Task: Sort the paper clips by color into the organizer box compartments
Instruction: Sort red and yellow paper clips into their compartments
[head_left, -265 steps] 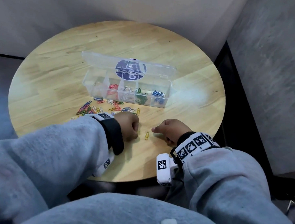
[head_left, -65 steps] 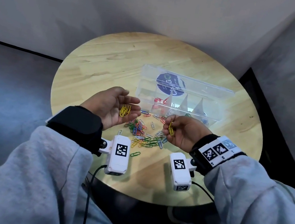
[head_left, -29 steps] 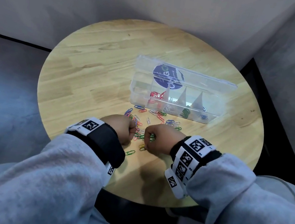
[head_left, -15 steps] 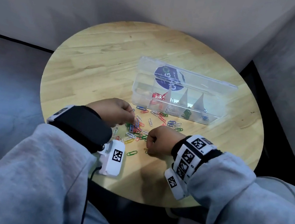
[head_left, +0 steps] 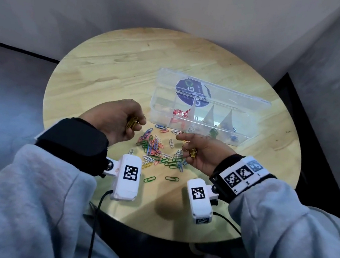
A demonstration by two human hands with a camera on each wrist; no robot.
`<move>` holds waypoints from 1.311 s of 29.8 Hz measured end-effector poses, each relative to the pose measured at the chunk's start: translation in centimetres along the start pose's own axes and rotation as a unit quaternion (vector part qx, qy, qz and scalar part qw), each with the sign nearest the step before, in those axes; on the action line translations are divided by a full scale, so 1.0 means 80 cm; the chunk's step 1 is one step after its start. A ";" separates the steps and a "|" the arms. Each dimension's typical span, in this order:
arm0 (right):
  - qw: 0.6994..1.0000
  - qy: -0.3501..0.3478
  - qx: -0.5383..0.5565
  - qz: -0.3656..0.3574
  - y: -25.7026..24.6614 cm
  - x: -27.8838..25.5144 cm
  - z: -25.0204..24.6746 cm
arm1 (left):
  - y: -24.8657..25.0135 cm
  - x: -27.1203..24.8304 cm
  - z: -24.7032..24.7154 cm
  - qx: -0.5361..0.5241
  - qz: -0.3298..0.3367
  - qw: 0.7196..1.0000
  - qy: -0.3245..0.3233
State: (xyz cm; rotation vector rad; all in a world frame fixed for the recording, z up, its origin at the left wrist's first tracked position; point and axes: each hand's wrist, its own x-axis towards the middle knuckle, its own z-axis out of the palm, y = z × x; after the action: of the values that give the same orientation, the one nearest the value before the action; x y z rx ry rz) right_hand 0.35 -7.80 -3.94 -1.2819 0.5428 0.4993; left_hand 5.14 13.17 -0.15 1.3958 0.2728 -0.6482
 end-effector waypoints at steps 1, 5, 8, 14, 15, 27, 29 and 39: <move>1.000 0.007 -0.005 0.006 0.001 0.002 0.002 | 0.000 0.000 0.000 -0.004 -0.001 1.000 0.003; 0.999 0.021 -0.018 0.032 -0.004 0.005 0.016 | 0.002 0.001 0.001 0.021 -0.015 1.000 0.014; 0.986 0.048 -0.151 0.043 -0.011 0.014 0.030 | -0.003 0.003 0.005 0.116 -0.014 0.993 0.015; 0.779 0.094 -0.617 -0.063 -0.020 0.032 0.053 | -0.008 0.008 0.004 0.284 -0.003 0.959 0.012; 0.765 0.094 -0.633 -0.070 -0.020 0.035 0.057 | -0.009 0.010 0.002 0.353 0.000 0.936 0.012; 0.750 0.104 -0.652 -0.045 -0.014 0.043 0.061 | -0.043 0.015 0.010 0.594 0.032 0.802 -0.044; 0.759 0.108 -0.640 -0.043 -0.014 0.044 0.060 | -0.052 0.014 0.016 0.625 0.039 0.779 -0.034; 0.764 0.103 -0.636 -0.038 -0.011 0.051 0.056 | -0.058 0.015 0.023 0.685 0.056 0.726 -0.033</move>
State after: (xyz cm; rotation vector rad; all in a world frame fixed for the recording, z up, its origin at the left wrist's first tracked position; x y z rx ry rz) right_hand 4.50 -3.44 -4.99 -2.6873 0.2789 0.6866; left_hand 3.11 10.89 -4.34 2.7715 -0.4988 -0.8165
